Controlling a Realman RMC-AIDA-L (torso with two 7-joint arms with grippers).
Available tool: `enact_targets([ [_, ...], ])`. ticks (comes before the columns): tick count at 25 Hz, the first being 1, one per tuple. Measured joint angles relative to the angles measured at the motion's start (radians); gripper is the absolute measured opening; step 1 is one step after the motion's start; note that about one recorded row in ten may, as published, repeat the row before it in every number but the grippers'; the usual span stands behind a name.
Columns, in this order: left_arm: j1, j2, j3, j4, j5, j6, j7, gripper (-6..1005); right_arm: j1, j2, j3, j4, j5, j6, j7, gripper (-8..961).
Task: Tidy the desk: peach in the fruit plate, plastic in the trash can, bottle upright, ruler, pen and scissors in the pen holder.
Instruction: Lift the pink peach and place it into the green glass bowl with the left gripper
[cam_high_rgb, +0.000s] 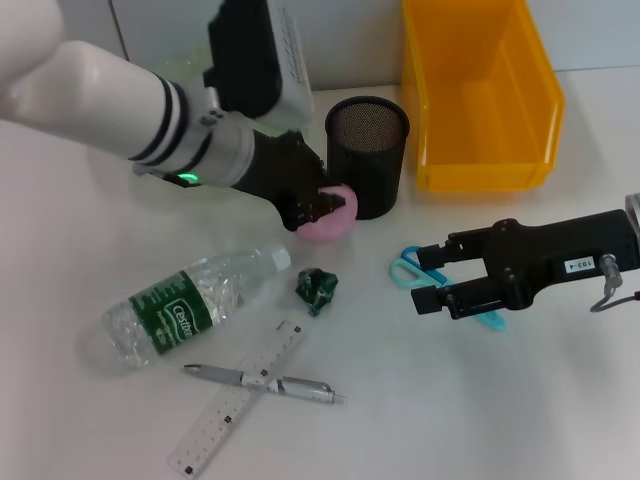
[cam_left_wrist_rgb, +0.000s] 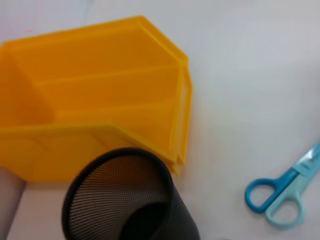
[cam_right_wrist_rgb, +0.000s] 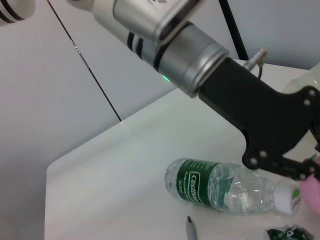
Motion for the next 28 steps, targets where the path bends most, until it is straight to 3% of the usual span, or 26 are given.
enact_targets([
  [2,0.0,0.0,0.0,0.0,0.0,0.0,0.0,185,0.0,0.0,0.0,0.0,0.0,-0.001,0.0,704],
  [4,0.062,0.003,-0.016,0.117,0.008,0.039,-0.046,175,0.0,0.0,0.0,-0.001,-0.003,-0.001,0.0,703],
  [9,0.105,0.007,-0.036,0.204,0.009,0.073,-0.074,149,0.001,0.0,0.0,0.0,-0.01,0.0,0.0,702],
  [11,0.146,0.004,-0.154,0.285,0.006,0.137,-0.084,134,0.002,0.0,0.0,0.001,-0.011,0.001,0.0,701],
  [13,0.151,0.003,-0.177,0.293,0.005,0.14,-0.087,119,0.002,0.001,0.0,0.001,-0.011,0.001,0.0,701],
  [16,0.17,0.003,-0.294,0.289,-0.038,0.117,-0.092,105,0.001,0.004,0.0,-0.002,-0.011,0.0,0.0,700],
  [18,0.17,0.003,-0.294,0.289,-0.038,0.117,-0.092,98,0.001,0.004,0.0,-0.002,-0.011,0.0,0.0,699],
  [20,0.19,0.003,-0.357,0.258,-0.118,0.033,-0.085,91,0.001,0.006,0.0,-0.002,-0.011,0.0,0.0,699],
  [28,0.215,0.002,-0.355,0.12,-0.286,-0.286,-0.062,95,0.003,0.006,0.0,-0.004,-0.011,0.0,0.0,696],
])
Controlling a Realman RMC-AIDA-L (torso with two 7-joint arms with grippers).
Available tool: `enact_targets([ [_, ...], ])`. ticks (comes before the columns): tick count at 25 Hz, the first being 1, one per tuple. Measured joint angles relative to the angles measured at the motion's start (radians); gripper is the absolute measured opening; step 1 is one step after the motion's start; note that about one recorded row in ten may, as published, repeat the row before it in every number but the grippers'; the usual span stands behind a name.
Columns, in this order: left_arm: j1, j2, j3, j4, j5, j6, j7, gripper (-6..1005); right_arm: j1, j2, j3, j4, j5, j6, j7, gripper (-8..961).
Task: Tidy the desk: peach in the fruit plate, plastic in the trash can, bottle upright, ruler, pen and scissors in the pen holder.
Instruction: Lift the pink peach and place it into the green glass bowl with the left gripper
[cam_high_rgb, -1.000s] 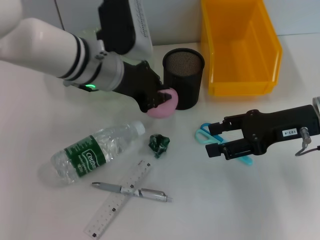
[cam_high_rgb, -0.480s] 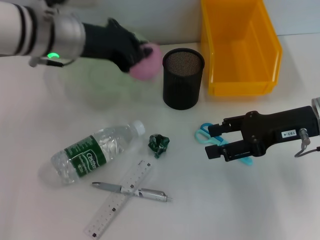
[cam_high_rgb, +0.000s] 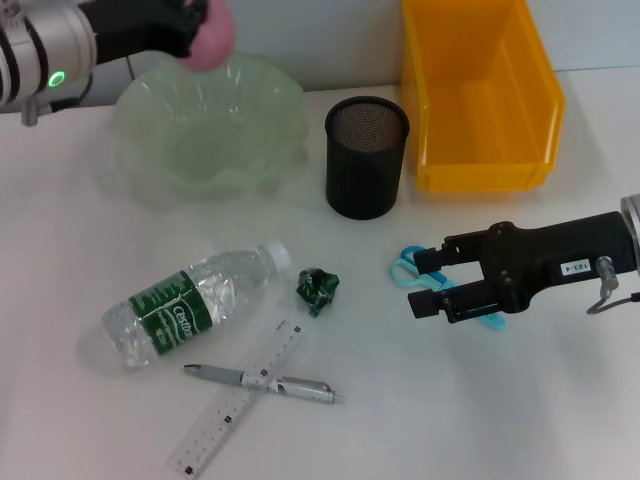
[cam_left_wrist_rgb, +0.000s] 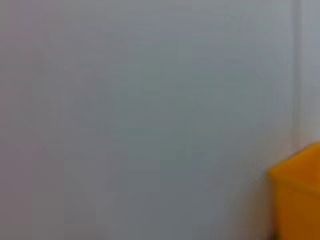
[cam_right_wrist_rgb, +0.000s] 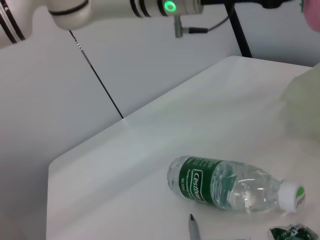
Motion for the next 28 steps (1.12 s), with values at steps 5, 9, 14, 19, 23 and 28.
enact_targets([
  [5,-0.032,-0.003,0.034,-0.124,-0.027,-0.143,0.014,98,0.001,0.0,0.0,0.0,0.0,0.001,-0.003,695],
  [9,-0.05,-0.006,0.066,-0.188,-0.045,-0.183,0.027,100,0.003,0.0,0.0,0.001,0.0,0.001,-0.005,694],
  [14,-0.051,-0.008,0.146,-0.206,-0.108,-0.24,0.031,103,0.003,0.0,-0.002,0.003,0.0,0.0,-0.008,692],
  [19,-0.049,-0.008,0.167,-0.207,-0.132,-0.258,0.031,204,0.003,0.0,-0.012,0.004,0.0,0.0,-0.008,691],
  [23,-0.051,-0.008,0.17,-0.208,-0.132,-0.254,0.031,512,0.003,0.0,-0.013,0.005,0.0,0.001,-0.009,690],
  [28,-0.051,-0.008,0.171,-0.208,-0.132,-0.253,0.026,607,0.003,0.0,-0.013,0.001,0.0,0.001,-0.008,688],
])
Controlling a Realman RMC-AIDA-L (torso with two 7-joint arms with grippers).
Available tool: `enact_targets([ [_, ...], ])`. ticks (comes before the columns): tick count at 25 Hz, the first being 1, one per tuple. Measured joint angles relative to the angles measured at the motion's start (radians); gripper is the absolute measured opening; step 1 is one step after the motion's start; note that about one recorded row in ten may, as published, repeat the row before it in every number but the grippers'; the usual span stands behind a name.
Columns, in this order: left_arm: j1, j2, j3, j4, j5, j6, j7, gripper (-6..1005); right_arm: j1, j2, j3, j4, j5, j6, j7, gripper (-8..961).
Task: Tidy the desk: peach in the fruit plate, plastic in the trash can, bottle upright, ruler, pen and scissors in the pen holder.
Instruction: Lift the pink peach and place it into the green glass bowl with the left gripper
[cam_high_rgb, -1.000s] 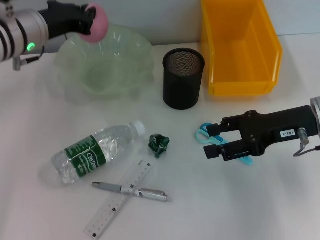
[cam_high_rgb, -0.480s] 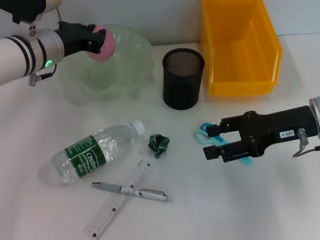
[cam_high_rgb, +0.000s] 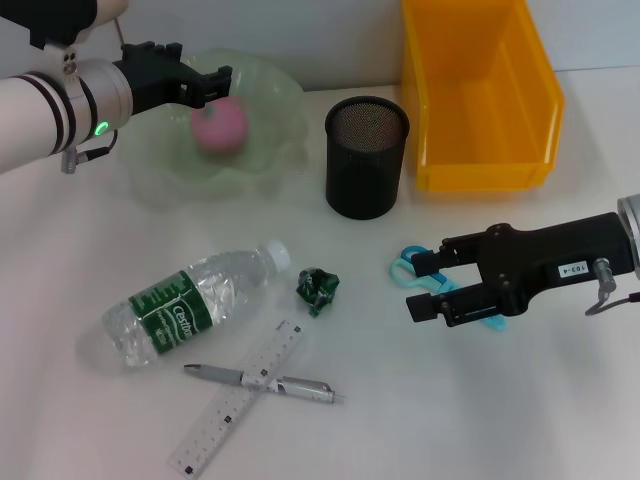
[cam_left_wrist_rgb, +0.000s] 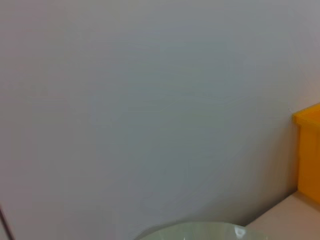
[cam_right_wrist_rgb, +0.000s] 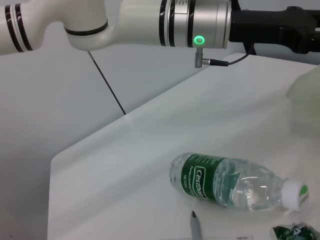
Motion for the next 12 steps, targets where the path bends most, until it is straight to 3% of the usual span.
enact_targets([
  [4,0.005,0.003,-0.003,0.009,-0.006,0.025,-0.008,683,0.0,0.0,0.0,0.0,0.0,0.0,0.0,687],
  [5,0.026,0.01,-0.034,0.044,-0.029,0.119,-0.011,702,0.0,0.0,0.0,0.0,0.0,0.0,0.0,687],
  [7,0.037,0.013,-0.054,0.062,-0.038,0.165,-0.011,740,-0.001,-0.002,0.0,-0.001,0.0,-0.001,0.0,686],
  [12,0.138,0.028,-0.272,0.207,-0.063,0.597,-0.031,849,-0.006,-0.006,0.0,-0.008,0.0,-0.006,0.0,685],
])
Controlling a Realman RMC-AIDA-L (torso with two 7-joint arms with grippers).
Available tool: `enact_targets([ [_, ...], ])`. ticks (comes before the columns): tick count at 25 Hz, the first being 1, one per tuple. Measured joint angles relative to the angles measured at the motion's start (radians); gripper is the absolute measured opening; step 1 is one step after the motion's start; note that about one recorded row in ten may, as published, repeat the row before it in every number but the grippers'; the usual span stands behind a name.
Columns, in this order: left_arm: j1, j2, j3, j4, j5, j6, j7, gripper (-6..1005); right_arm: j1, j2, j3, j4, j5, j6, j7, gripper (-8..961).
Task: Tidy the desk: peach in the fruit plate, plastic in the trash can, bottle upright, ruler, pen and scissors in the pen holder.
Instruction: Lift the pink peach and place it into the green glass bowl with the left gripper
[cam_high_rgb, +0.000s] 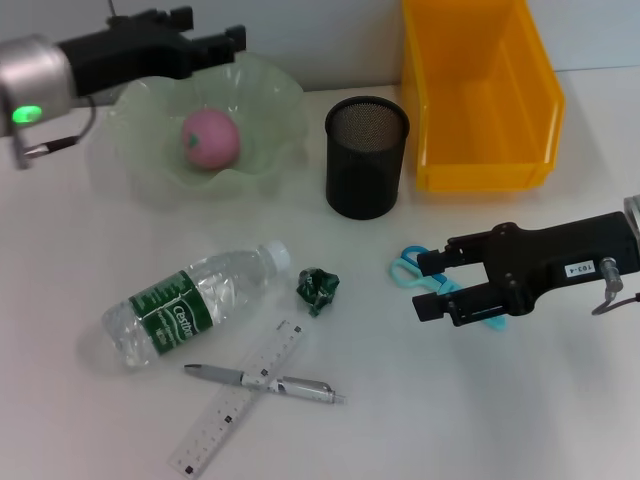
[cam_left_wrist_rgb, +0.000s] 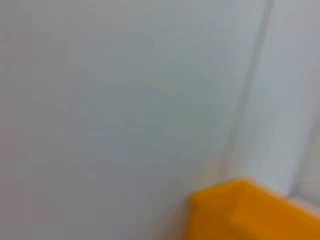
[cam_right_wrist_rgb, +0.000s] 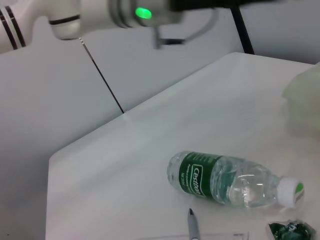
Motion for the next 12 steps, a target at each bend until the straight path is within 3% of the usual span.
enact_targets([
  [3,0.046,0.028,-0.068,0.048,0.0,0.236,-0.041,845,-0.004,-0.001,0.0,-0.009,0.0,0.0,0.0,684],
  [6,0.074,0.062,-0.077,0.05,0.002,0.401,-0.059,841,-0.004,-0.003,0.0,-0.016,0.0,-0.002,-0.003,683],
  [8,0.112,0.071,-0.076,0.053,0.008,0.515,-0.045,841,-0.005,-0.004,0.0,-0.025,-0.003,-0.003,-0.005,683],
  [12,0.151,0.071,-0.076,0.061,0.009,0.566,-0.037,842,-0.003,-0.005,-0.001,-0.03,-0.012,0.001,-0.009,681],
])
